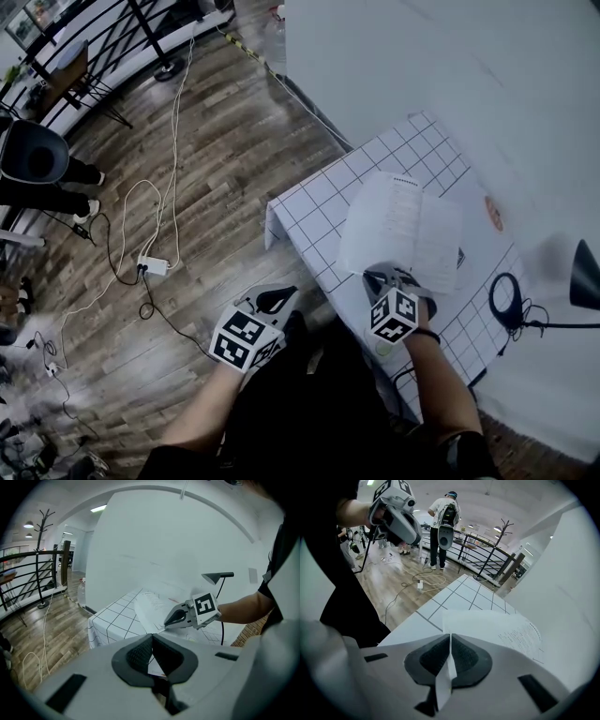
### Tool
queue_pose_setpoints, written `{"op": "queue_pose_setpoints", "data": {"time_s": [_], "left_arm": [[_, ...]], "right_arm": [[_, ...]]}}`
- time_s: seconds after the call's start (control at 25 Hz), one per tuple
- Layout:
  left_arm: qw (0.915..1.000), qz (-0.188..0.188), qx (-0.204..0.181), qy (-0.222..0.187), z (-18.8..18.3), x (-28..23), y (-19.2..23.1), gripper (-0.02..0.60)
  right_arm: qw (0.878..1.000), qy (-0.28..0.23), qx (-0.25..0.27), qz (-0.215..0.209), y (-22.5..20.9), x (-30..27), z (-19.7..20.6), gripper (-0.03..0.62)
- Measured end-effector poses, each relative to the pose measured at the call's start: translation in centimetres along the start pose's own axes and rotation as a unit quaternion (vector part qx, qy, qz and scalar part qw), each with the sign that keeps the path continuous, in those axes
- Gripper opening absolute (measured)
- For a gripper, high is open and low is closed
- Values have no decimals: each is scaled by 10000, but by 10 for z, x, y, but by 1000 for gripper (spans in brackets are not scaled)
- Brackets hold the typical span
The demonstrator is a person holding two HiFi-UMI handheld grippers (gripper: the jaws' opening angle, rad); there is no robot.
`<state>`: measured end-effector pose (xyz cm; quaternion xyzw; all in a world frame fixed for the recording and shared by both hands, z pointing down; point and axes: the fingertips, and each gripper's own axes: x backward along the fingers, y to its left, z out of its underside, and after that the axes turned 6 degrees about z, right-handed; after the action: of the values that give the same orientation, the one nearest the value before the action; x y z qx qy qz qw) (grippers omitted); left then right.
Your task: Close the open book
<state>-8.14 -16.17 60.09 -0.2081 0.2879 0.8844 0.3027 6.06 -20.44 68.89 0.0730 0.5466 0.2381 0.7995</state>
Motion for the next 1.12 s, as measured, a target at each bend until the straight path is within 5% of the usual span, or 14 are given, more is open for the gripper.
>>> {"op": "queue_pose_setpoints", "data": {"time_s": [0.48, 1.12], "left_arm": [[9997, 66, -135, -186, -13, 19, -13, 9], [9981, 426, -434, -40, -52, -26, -57, 9]], "right_arm": [[9936, -294, -813, 725, -24, 76, -3, 3], [9712, -308, -1907, 1397, -58, 116, 61, 19]]}}
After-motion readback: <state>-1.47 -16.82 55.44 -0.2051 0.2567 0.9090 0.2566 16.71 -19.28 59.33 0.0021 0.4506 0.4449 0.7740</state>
